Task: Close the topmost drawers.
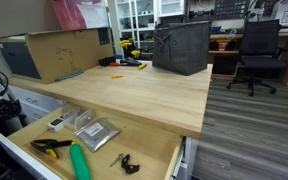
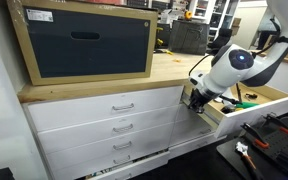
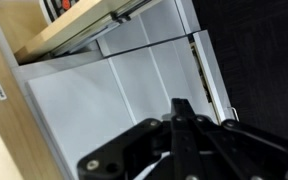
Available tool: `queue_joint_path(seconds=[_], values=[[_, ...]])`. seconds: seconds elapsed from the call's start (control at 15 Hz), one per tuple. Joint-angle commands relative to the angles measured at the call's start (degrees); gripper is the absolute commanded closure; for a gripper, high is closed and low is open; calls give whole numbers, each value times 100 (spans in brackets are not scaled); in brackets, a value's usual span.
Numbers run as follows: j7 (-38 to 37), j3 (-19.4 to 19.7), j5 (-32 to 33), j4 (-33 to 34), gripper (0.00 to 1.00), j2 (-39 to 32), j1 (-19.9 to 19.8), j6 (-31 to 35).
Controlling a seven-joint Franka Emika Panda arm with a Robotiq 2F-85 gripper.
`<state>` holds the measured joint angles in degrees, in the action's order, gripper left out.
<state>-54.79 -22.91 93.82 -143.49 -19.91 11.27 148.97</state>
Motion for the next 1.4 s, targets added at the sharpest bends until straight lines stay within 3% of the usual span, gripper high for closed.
queue_joint_path(seconds=[0.0,0.27,0.73,0.87,1.07,1.33], values=[[506,-117,-1238,-712,100,966,87,472],[1455,-156,-3025,-1235,100,1619,352,774],[3666,-19,-6454,-1912,100,2772,757,551],[4239,6,-7174,-1616,100,2735,807,225],[4799,97,-7898,-1548,100,3120,832,-262],[4892,265,-7964,-1532,100,3459,664,-885]])
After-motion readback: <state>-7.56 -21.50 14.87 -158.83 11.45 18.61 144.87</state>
